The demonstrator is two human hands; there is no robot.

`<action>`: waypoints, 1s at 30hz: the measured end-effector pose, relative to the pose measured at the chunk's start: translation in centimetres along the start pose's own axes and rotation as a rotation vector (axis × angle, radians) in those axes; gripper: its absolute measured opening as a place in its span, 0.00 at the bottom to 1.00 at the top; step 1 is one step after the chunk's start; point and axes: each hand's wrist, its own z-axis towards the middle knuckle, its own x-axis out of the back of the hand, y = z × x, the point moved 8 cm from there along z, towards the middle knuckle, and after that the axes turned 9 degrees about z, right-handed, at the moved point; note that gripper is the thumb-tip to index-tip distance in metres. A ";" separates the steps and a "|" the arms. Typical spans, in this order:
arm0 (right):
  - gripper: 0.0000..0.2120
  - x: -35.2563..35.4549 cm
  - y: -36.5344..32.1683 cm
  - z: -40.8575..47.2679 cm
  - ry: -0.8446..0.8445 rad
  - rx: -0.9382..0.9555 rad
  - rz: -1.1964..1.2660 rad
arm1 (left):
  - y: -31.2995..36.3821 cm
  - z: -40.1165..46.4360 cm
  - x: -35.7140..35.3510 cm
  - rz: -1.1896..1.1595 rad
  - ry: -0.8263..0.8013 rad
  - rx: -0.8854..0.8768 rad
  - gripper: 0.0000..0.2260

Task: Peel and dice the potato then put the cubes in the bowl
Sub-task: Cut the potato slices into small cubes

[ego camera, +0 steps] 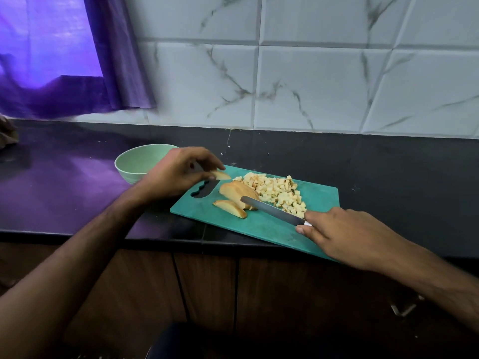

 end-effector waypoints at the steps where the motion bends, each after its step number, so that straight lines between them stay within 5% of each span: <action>1: 0.16 -0.2 0.0 0.0 -0.006 0.002 0.008 | 0.6 0.7 -0.1 -0.005 0.050 0.006 0.12; 4: 0.18 -0.6 -0.3 0.2 0.002 0.015 0.027 | 2.9 3.4 -2.2 -0.019 0.047 -0.027 0.10; 11: 0.19 -1.2 -0.7 1.0 0.010 0.039 0.051 | 6.1 6.4 -8.0 0.149 -0.260 -0.214 0.10; 19: 0.13 -1.0 -0.5 1.3 0.032 0.039 0.078 | 1.5 1.9 -3.3 0.175 -0.039 -0.136 0.14; 23: 0.14 -0.7 -0.8 1.8 0.041 0.029 0.078 | 1.8 -1.7 -2.9 0.157 -0.109 -0.214 0.05; 30: 0.16 -0.3 -2.1 2.9 0.047 0.037 0.072 | 2.6 -2.5 -4.5 0.309 -0.066 -0.293 0.11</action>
